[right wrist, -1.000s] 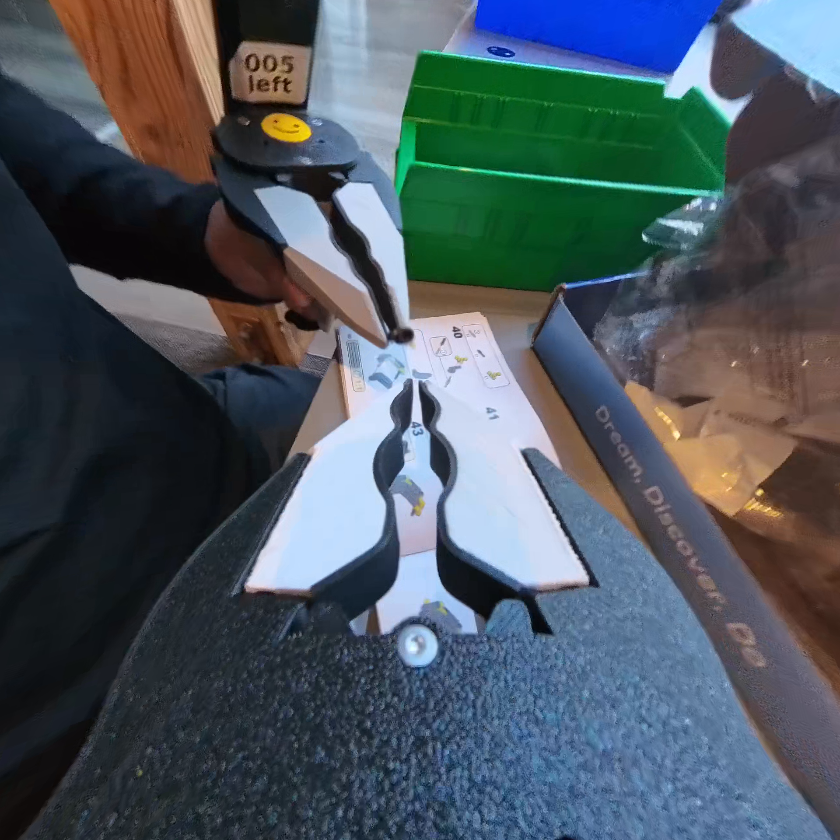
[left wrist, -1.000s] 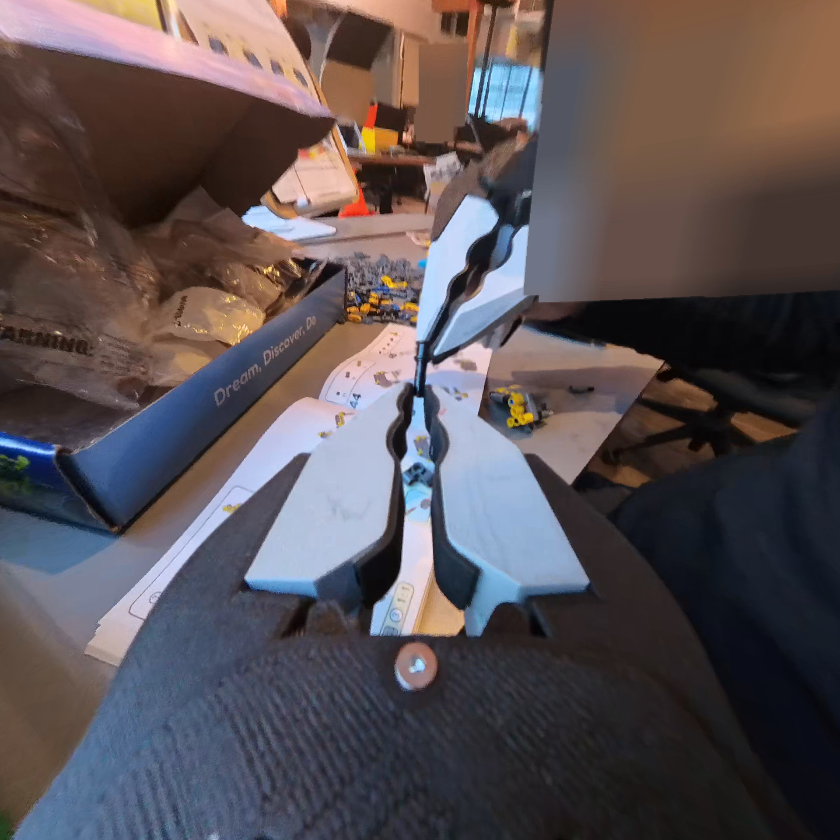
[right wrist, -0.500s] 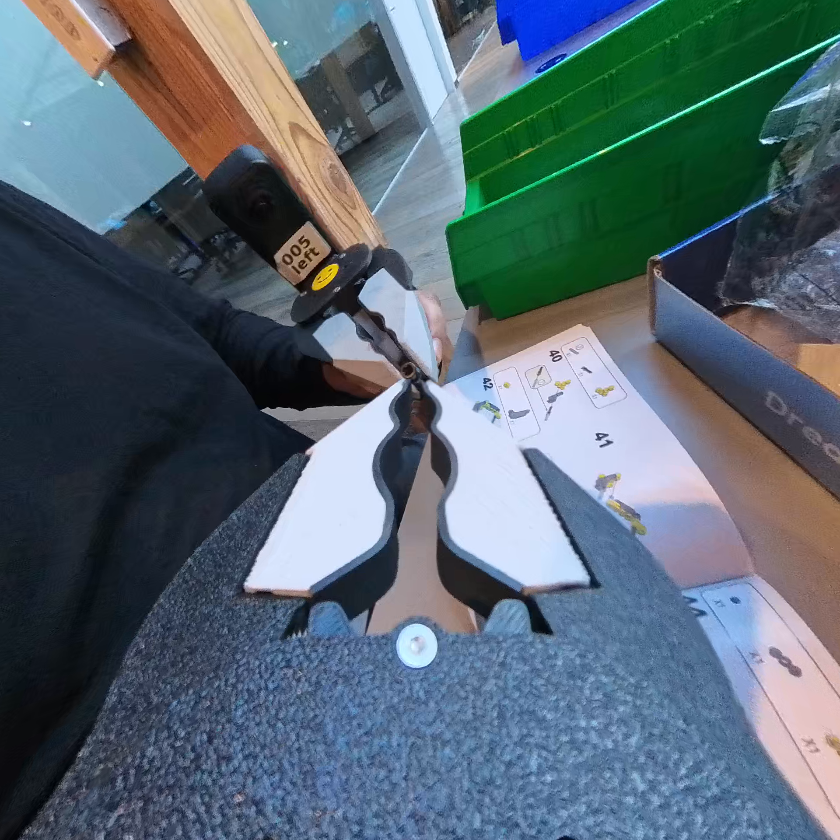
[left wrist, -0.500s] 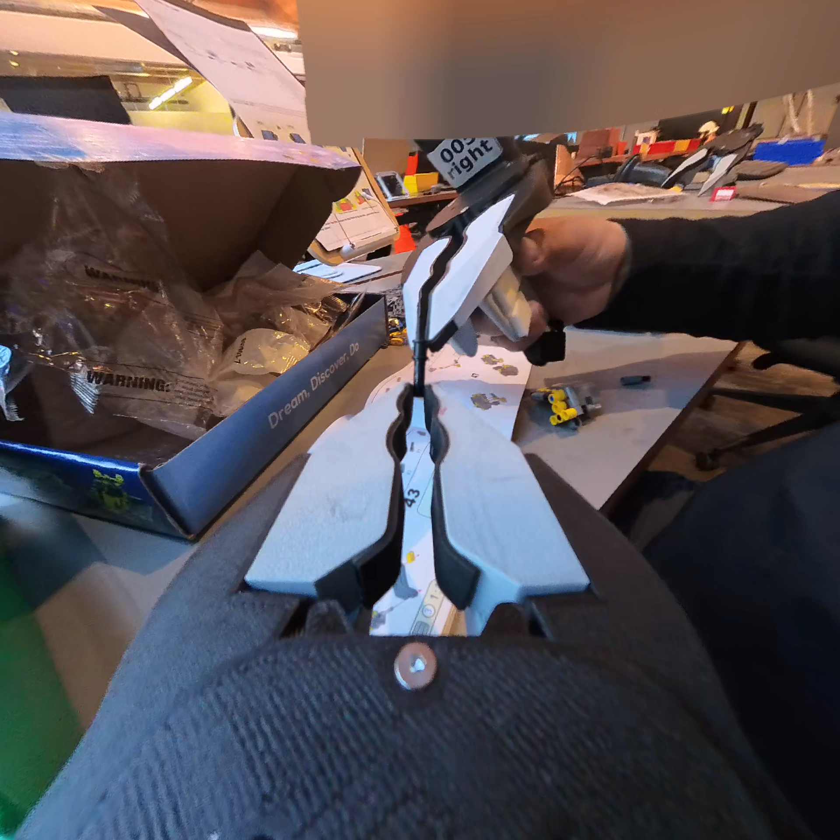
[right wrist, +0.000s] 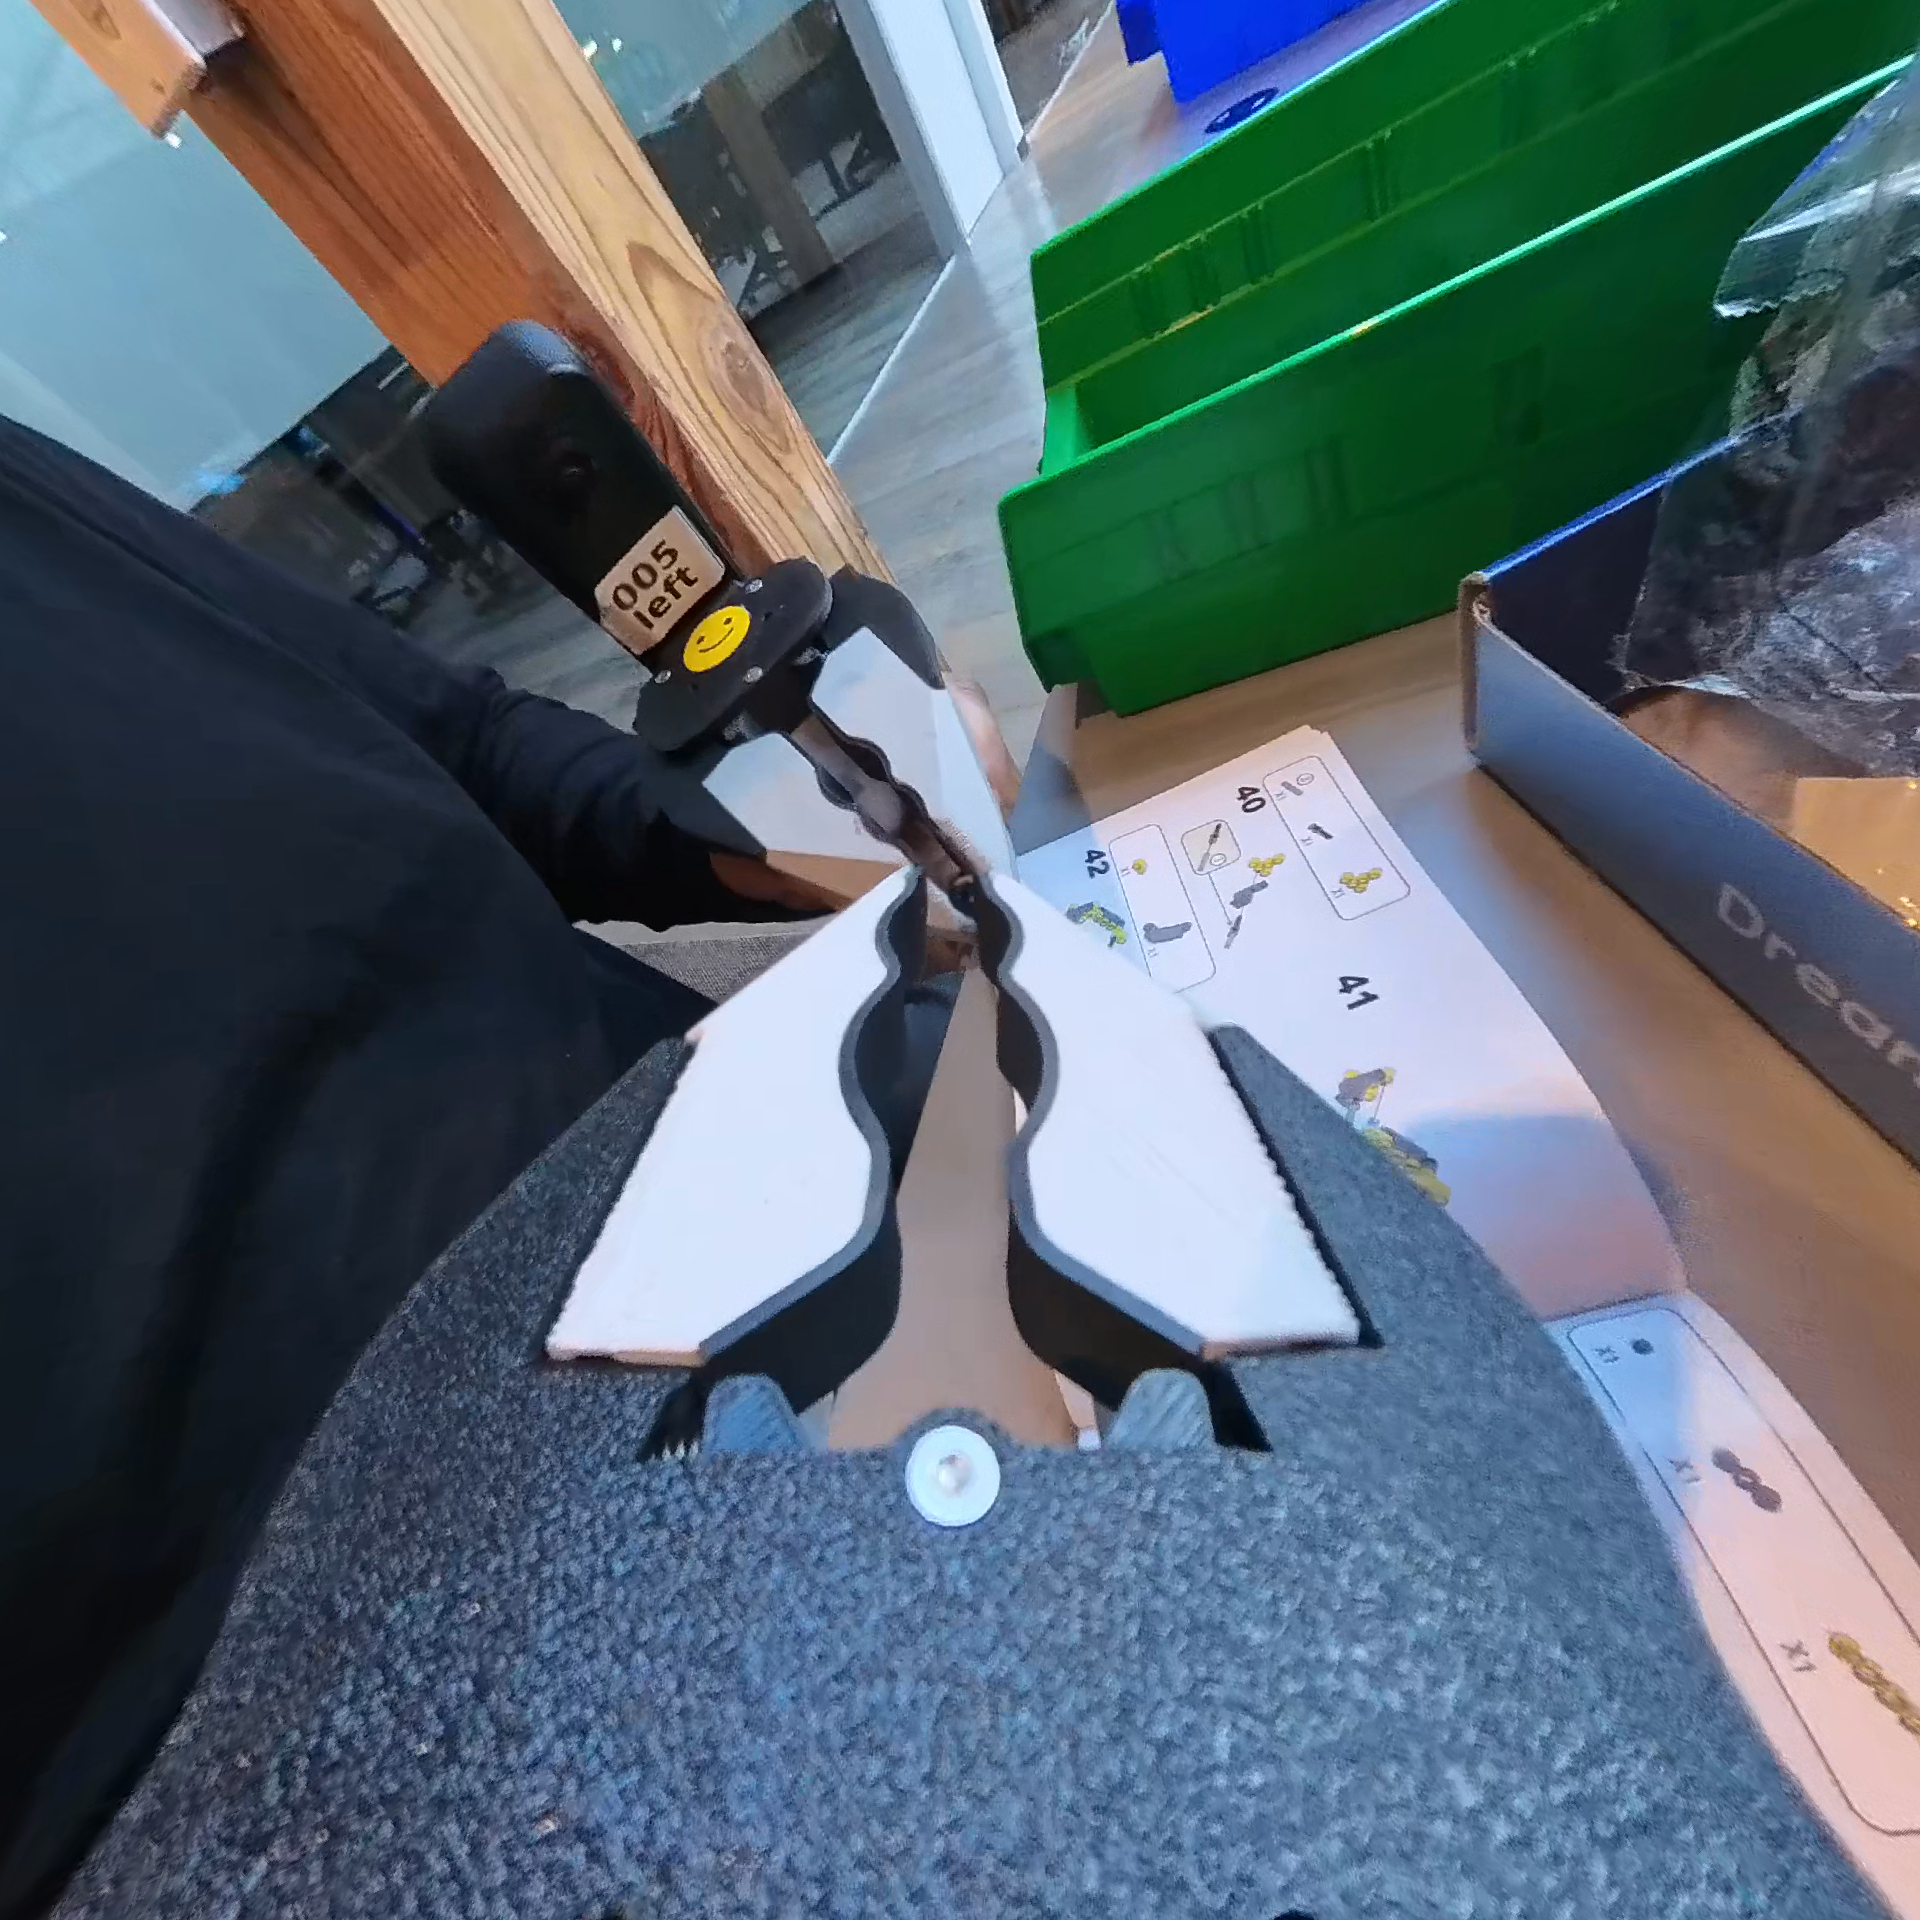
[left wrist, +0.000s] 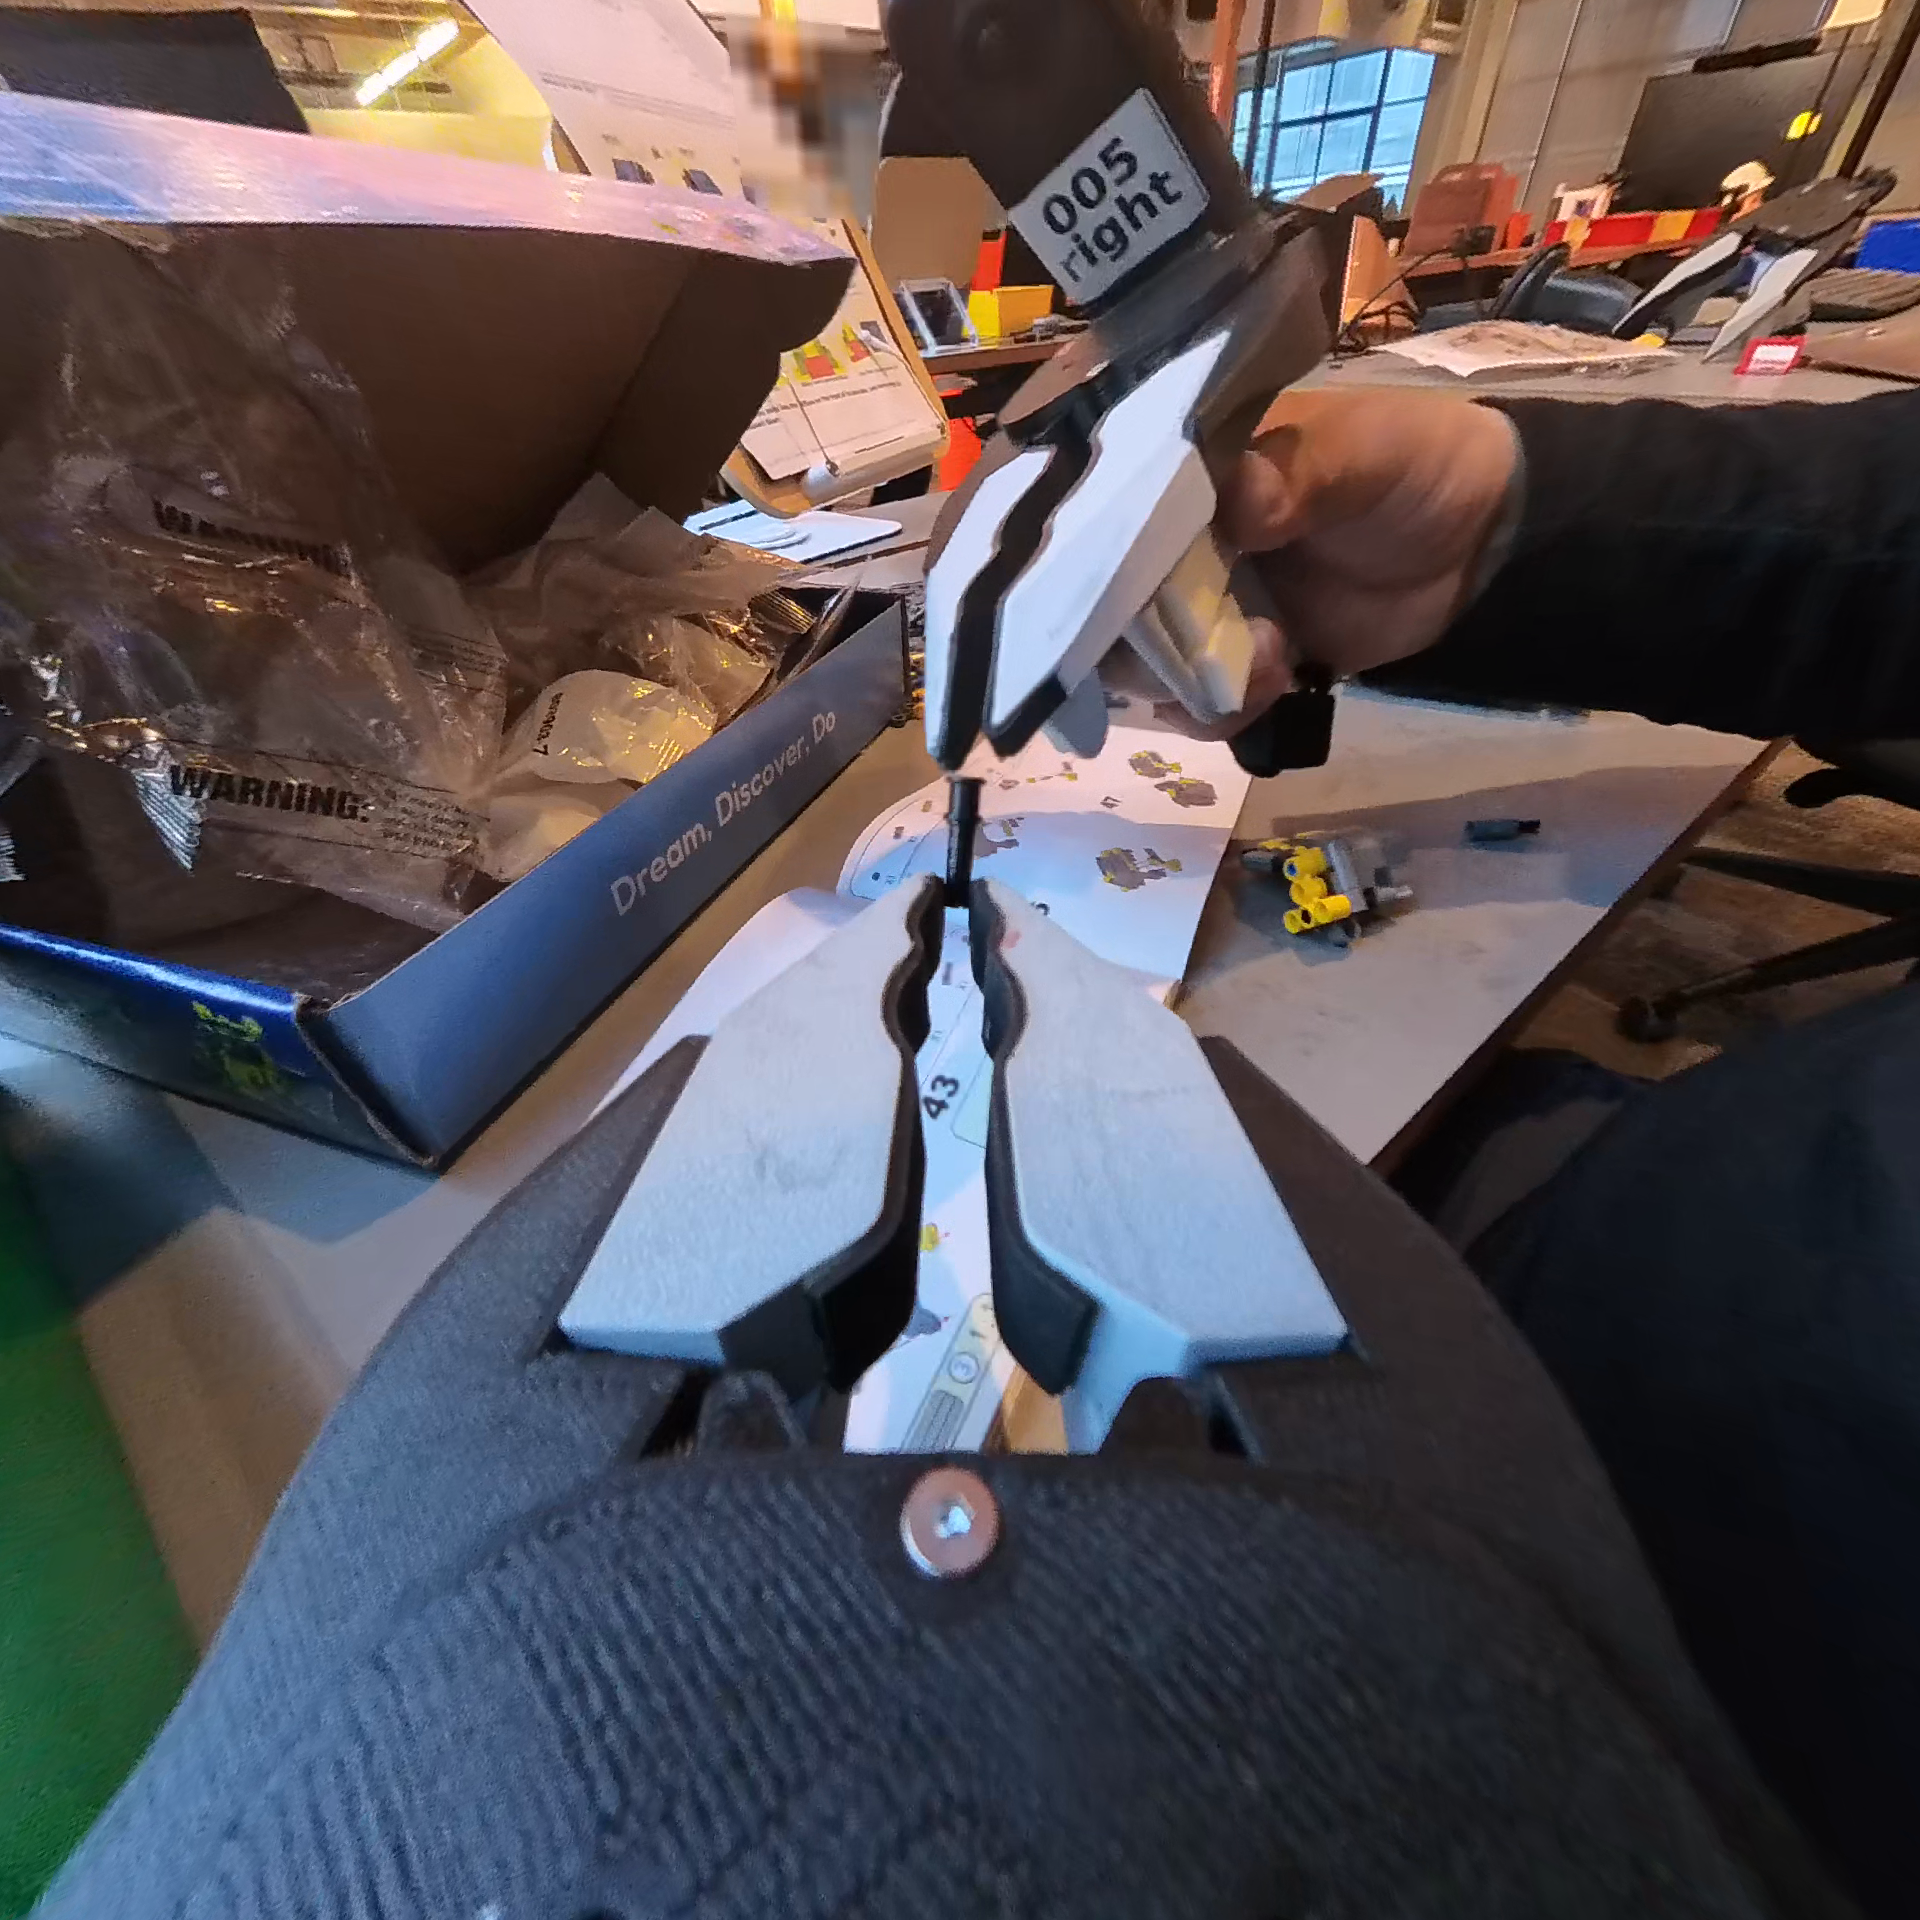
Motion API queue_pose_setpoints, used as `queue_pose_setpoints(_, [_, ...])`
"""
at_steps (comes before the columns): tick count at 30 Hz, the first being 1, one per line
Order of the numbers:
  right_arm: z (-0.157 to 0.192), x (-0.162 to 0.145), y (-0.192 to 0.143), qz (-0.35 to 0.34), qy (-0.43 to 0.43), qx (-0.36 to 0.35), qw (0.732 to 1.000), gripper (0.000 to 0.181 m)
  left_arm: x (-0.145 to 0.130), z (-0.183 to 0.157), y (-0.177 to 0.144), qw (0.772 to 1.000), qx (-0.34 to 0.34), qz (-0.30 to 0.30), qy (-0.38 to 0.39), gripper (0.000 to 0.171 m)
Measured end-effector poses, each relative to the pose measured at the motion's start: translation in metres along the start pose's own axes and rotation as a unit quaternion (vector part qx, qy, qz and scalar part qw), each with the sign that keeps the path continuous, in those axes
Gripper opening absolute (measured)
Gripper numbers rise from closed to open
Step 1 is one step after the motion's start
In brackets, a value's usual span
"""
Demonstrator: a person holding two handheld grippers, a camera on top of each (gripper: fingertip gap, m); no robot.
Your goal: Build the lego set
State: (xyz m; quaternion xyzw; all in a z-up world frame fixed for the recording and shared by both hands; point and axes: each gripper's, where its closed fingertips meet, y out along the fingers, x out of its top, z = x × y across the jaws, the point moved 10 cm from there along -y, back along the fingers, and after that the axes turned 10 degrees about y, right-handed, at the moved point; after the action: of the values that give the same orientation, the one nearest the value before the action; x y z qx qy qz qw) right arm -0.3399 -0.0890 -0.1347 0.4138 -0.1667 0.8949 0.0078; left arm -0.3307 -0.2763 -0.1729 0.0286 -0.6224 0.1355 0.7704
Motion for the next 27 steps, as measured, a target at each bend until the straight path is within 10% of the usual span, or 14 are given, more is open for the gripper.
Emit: queue_pose_setpoints(27, [-0.0079,-0.0069,-0.0011,0.028,0.004,-0.033,0.999,0.008,-0.0061,-0.0033,0.004,0.999,0.011,0.031,0.009,0.003])
